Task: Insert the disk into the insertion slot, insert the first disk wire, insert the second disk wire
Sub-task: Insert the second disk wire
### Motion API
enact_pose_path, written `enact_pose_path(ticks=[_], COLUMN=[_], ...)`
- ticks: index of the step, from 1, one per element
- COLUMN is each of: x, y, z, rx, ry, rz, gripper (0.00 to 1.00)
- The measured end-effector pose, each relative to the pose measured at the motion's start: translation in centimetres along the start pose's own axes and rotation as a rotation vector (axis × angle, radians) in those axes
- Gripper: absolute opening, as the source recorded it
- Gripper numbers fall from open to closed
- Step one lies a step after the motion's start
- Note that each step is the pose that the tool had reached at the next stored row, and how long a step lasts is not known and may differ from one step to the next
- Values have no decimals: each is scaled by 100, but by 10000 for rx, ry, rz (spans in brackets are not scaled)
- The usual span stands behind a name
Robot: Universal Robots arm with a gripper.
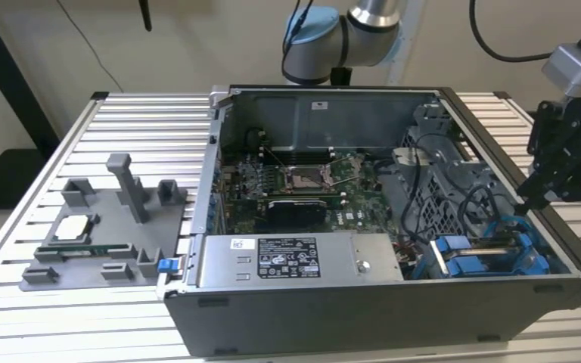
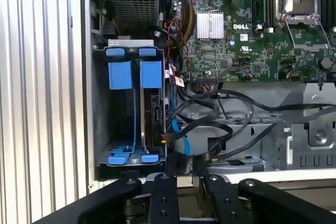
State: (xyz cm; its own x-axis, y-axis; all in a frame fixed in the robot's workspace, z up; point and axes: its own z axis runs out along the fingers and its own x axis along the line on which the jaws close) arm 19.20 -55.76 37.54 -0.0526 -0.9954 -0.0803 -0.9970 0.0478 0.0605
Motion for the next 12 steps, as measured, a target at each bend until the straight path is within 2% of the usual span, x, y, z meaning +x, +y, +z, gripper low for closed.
enact_pose_path(ticks=[3,12], x=[3,8], y=[-2,-44], z=[19,104], rx=[-48,-88], ry=[3,6], rz=[4,8], gripper=[100,100])
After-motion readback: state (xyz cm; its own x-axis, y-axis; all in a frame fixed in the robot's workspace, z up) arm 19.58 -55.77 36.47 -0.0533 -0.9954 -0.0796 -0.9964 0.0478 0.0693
